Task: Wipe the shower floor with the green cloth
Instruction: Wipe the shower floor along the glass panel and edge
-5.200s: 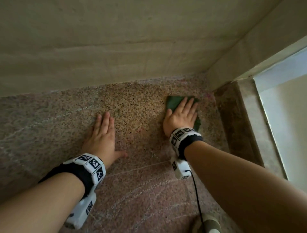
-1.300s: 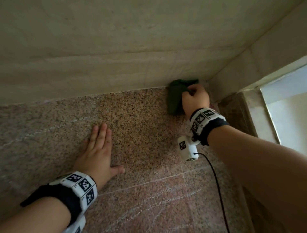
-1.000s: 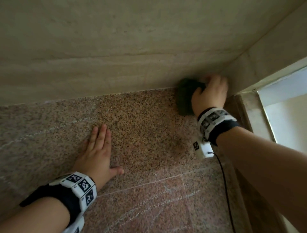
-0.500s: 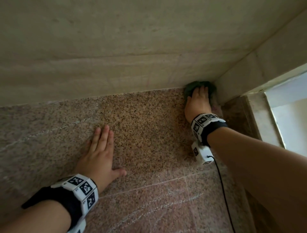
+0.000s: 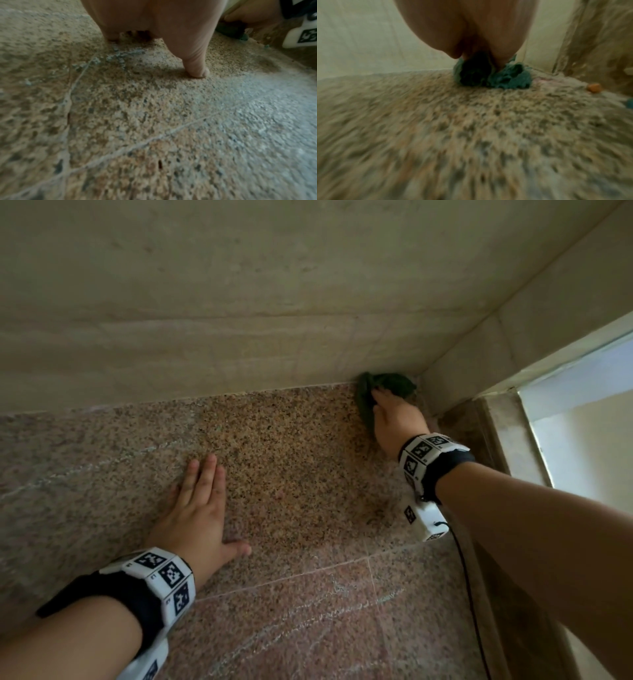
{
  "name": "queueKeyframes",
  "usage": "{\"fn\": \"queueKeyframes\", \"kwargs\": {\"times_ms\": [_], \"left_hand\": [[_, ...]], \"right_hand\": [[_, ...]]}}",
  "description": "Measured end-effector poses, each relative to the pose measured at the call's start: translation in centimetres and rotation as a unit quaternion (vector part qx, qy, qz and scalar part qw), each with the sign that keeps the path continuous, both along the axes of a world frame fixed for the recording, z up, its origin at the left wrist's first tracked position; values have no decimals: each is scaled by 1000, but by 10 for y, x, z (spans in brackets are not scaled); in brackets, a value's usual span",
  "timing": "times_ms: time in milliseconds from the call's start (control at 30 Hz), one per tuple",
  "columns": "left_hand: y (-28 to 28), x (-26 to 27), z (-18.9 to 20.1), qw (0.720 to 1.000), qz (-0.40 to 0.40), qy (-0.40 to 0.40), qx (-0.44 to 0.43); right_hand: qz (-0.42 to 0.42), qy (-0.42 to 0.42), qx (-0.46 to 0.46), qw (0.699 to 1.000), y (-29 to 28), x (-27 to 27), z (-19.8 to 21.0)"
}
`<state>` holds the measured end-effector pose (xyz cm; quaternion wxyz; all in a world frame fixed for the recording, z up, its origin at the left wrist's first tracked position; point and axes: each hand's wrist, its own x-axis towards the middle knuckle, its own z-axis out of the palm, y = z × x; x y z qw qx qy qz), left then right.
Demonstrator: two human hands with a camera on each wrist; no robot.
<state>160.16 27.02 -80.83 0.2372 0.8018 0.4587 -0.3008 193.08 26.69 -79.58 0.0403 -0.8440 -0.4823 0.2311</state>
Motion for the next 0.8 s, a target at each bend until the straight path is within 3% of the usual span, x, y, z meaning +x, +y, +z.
{"fn": "queueKeyframes", "kwargs": {"times_ms": [100, 167, 233, 333, 367, 433, 500, 533, 633, 733, 800], "left_hand": [[-1, -1, -1, 1000, -2, -5, -4], [0, -2, -3, 1000, -1, -6, -2], [0, -2, -4, 1000, 0, -5, -3], [0, -2, -5, 1000, -4, 1, 2], [0, -2, -4, 1000, -6, 2, 2], [-1, -3, -5, 1000, -9, 0, 5], [0, -2, -5, 1000, -6, -3, 7], [0, -2, -4, 1000, -4, -3, 5], [0, -2, -4, 1000, 0, -8, 3], [0, -2, -4, 1000, -4, -5, 4], [0, -2, -4, 1000, -3, -3, 5]], "right_hand": [[-62, -87, 74, 992, -3, 7, 2], [-64, -122, 32, 990, -4, 1, -5], [-39, -140, -3, 989, -3, -4, -13], [-31, -109, 57, 992, 3, -8, -9], [-11, -71, 74, 995, 2, -13, -6], [107, -19, 65, 992, -6, -31, -3], [212, -28, 45, 976, -18, -51, 2], [221, -41, 69, 972, -23, -56, 4], [63, -22, 196, 978, -27, -73, 12], [-122, 81, 121, 982, -22, -95, 12], [-239, 127, 36, 962, -5, -96, 4]]}}
